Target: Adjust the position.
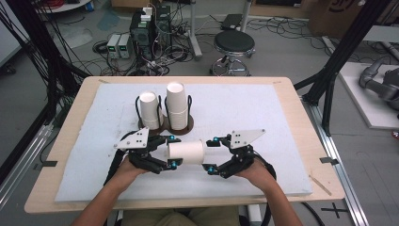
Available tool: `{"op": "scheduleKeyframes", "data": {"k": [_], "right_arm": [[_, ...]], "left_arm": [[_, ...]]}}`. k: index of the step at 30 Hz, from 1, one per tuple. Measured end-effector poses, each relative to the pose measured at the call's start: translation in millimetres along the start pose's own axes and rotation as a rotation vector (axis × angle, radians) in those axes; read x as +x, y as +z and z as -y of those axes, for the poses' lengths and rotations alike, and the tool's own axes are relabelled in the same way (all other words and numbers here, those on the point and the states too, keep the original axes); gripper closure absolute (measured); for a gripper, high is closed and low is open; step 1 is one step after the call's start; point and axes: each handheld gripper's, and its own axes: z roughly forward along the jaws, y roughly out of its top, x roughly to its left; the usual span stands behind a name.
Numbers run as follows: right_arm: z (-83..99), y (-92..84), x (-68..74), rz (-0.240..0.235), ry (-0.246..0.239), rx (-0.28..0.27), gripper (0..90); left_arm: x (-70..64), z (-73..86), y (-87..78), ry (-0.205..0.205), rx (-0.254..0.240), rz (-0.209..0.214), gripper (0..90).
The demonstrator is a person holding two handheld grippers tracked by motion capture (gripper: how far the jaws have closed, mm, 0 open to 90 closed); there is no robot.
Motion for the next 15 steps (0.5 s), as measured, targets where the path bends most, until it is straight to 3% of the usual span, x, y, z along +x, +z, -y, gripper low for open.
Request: {"op": "scheduleKeyframes", "data": {"k": [7,15], "right_arm": [[2.4,4.7,0.5,-0.017,0.008,-0.007,19.3],[0.9,8.3,1.5,-0.069,0.010,-0.049,19.3]], "left_arm": [[-2.1,-0.1,2.6,0.002,-0.008,0.026,34.1],[-5.6,-0.5,7.0,0.007,-0.020,0.066,34.1]]}}
